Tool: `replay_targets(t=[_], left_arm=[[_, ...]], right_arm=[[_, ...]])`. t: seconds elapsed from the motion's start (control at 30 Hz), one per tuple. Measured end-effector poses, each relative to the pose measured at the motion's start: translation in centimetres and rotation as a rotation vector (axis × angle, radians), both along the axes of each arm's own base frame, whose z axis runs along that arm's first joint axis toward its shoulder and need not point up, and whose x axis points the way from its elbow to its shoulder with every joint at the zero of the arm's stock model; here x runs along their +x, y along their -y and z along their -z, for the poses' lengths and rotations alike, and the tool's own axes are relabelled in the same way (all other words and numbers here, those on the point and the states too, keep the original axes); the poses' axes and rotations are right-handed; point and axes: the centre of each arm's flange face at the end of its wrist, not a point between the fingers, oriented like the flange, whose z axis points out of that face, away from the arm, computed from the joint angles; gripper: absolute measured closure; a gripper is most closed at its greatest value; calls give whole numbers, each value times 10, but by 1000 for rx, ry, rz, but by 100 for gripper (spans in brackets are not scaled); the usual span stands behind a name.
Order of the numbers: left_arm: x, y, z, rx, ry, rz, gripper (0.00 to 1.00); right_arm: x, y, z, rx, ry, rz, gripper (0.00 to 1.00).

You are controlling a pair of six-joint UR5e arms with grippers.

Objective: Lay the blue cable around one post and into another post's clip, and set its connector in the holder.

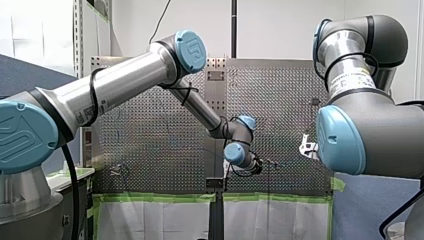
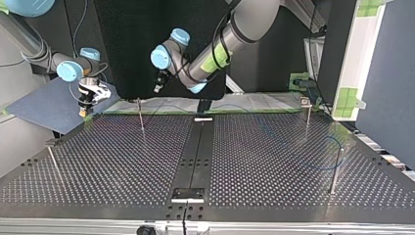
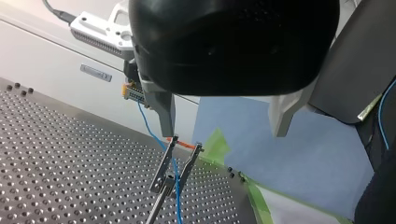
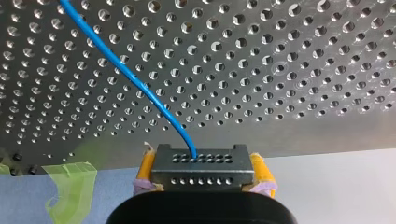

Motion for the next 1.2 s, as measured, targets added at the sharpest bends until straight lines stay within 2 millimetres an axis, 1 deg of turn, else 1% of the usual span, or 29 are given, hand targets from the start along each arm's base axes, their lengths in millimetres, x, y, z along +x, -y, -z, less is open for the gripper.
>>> replay_targets(t=[0.1, 0.27, 0.63, 0.97, 1.07, 1.2], left_arm=[[-3, -2, -2, -3, 11, 6, 0], [-4, -6, -15, -26, 35, 5, 0], [-5, -21, -54, -111, 91, -19, 0], [-11, -34, -88, -175, 148, -37, 0], [-7, -44, -99, -208, 160, -53, 0], [4, -63, -115, -246, 186, -64, 0]], right_arm=[[0, 0, 0, 2, -1, 0, 100], [0, -1, 1, 5, -3, 0, 100], [3, -3, 1, 14, -21, 3, 100], [9, -7, 2, 37, -34, 0, 100], [9, -7, 2, 39, -31, 1, 100], [11, -7, 2, 38, -27, -1, 100]])
